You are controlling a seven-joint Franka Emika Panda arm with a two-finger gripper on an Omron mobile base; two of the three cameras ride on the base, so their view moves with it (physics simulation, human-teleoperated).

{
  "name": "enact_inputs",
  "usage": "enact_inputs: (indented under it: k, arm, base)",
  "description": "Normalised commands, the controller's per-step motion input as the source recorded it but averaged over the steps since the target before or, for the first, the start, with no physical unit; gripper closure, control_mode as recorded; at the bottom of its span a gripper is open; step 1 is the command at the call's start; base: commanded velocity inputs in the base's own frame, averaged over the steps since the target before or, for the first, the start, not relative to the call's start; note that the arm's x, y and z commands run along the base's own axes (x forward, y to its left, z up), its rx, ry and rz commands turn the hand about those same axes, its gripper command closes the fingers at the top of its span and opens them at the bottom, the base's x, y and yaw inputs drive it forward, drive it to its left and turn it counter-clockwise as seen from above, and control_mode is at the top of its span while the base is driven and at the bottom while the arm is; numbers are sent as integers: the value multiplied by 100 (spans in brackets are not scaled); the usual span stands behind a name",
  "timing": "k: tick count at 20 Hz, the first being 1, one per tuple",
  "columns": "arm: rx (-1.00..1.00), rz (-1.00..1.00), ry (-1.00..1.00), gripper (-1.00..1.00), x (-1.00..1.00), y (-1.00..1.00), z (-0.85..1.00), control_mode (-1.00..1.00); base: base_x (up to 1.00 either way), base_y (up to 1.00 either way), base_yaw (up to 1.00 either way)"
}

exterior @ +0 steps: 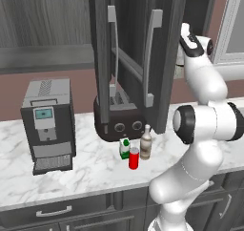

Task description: Sort all alcoholic drinks to one cabinet, and non-alcoholic drinks to the other.

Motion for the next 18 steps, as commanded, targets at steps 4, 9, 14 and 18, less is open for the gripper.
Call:
enact_inputs:
  k: [4,9,14,18]
  arm:
    - [0,-18,0,100,28,0,-35,-100]
    - [0,-17,0,100,19,0,-38,-100]
    - [0,-15,0,100,19,0,-54,-100]
    - [0,-10,0,100,1,0,-51,-100]
  base:
    - [0,0,0]
    - [0,0,0]
    - [0,0,0]
    - [0,0,0]
